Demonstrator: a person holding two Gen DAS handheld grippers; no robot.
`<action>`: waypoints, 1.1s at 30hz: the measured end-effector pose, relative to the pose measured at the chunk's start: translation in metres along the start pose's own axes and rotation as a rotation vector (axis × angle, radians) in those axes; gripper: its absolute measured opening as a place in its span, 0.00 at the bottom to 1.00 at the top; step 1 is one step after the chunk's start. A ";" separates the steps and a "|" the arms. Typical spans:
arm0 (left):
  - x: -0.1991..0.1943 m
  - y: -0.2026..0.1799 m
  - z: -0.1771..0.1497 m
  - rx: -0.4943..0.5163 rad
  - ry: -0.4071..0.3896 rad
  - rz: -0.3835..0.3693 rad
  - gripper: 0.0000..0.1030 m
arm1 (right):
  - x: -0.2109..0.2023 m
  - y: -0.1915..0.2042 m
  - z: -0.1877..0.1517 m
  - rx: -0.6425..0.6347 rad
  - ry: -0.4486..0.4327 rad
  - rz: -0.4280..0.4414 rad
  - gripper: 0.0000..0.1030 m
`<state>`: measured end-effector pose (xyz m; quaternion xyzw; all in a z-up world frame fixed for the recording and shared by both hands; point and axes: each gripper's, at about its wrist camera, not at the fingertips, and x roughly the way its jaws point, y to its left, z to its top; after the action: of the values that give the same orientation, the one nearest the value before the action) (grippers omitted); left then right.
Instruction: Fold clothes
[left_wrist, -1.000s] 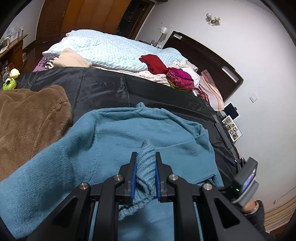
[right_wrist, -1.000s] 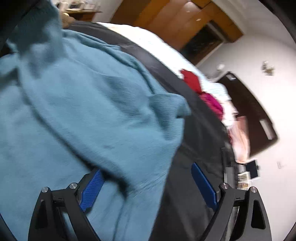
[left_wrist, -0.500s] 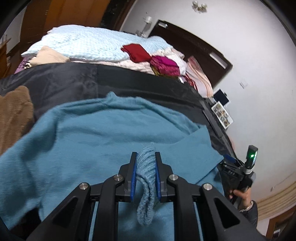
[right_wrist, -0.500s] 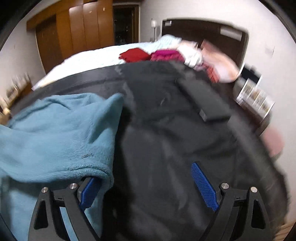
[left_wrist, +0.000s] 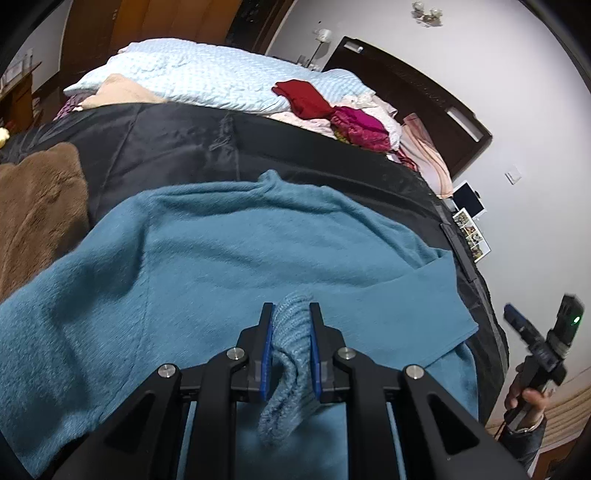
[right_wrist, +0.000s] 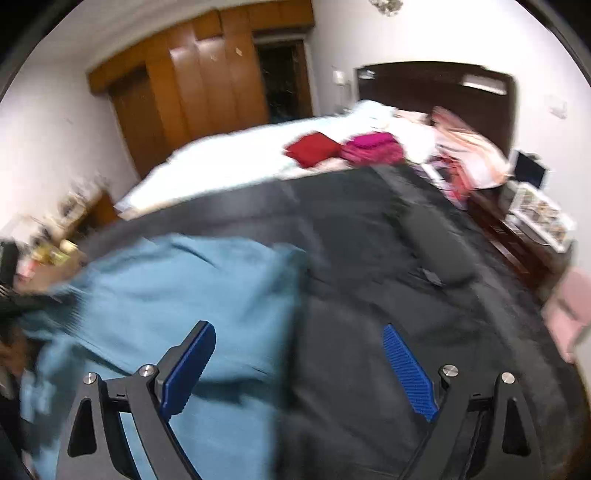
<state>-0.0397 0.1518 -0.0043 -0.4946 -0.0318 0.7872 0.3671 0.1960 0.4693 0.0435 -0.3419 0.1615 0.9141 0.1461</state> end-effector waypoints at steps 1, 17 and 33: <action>0.000 -0.001 0.000 0.004 -0.003 0.001 0.16 | 0.005 0.010 0.005 -0.004 0.009 0.061 0.91; 0.024 0.049 0.000 -0.035 0.008 0.147 0.21 | 0.135 0.020 -0.006 -0.091 0.231 -0.118 1.00; -0.002 0.026 -0.003 0.062 -0.088 0.242 0.57 | 0.087 0.078 0.014 -0.130 0.133 -0.056 1.00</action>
<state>-0.0509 0.1307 -0.0154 -0.4481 0.0365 0.8472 0.2830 0.0952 0.4176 0.0098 -0.4149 0.1019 0.8936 0.1379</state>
